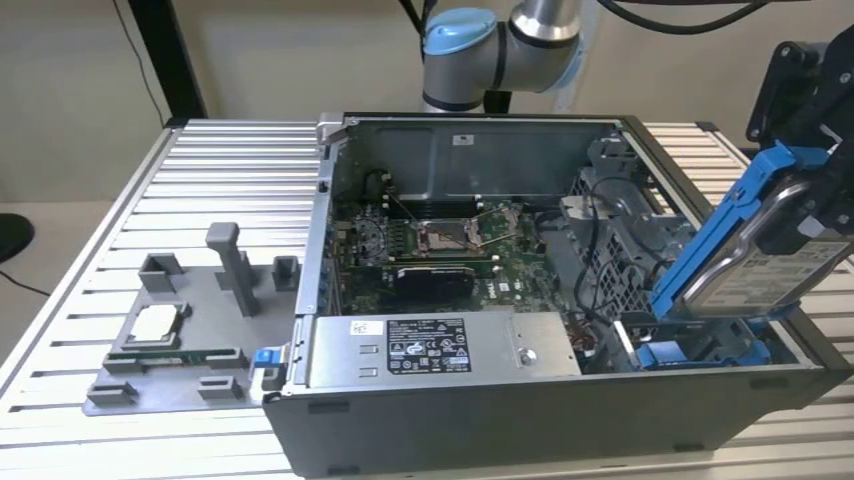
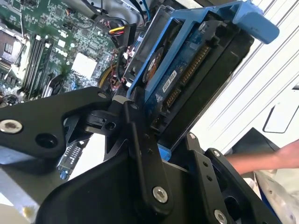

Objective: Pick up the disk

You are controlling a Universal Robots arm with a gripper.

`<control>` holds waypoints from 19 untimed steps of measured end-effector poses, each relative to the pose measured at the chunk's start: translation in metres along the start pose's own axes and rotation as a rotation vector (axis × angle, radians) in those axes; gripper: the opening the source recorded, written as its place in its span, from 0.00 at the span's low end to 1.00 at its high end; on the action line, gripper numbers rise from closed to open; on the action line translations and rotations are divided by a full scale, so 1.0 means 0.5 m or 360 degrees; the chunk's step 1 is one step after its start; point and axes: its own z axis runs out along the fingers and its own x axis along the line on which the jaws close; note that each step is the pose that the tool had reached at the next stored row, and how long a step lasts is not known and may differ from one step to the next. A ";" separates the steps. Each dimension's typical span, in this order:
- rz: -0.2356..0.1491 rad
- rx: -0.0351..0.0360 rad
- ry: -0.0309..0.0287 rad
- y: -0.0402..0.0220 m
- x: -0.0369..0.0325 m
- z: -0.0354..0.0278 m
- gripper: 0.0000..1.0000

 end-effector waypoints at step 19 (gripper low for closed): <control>0.0001 0.0005 0.00560 0.001 -0.016 0.005 0.00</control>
